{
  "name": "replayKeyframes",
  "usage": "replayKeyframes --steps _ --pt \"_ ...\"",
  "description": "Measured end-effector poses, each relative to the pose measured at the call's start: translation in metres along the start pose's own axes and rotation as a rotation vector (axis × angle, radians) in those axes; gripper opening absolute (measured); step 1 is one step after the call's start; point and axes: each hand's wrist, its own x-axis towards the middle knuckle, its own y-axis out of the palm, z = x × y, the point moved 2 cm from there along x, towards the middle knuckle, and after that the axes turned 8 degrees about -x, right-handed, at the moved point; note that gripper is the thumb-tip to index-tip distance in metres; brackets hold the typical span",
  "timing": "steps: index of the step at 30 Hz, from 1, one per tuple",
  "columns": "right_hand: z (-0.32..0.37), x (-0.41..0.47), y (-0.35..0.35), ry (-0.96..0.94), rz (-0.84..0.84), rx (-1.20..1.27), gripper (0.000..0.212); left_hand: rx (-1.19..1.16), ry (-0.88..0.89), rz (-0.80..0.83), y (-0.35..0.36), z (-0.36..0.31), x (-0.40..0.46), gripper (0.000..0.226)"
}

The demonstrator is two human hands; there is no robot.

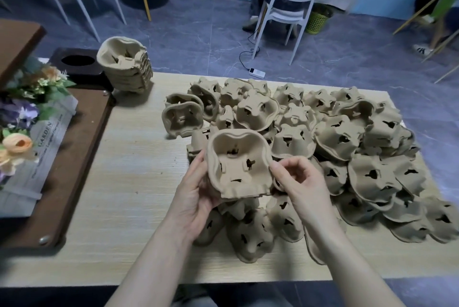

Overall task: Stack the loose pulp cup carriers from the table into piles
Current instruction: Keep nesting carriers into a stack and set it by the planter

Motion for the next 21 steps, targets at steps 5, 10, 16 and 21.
replayKeyframes --steps 5,10,16,21 --pt "-0.007 0.020 0.008 0.091 0.271 0.074 0.044 -0.050 -0.020 -0.019 0.002 -0.002 0.013 0.037" --pt "-0.010 0.046 0.018 0.127 0.325 0.273 0.037 -0.001 -0.021 0.070 -0.002 -0.013 0.033 0.029" --pt "-0.008 0.065 0.033 -0.015 0.359 0.363 0.030 0.222 0.062 0.180 -0.022 -0.031 0.050 0.063" --pt "-0.018 0.064 0.054 -0.103 0.419 0.371 0.031 0.272 0.174 0.271 -0.051 -0.041 0.059 0.051"
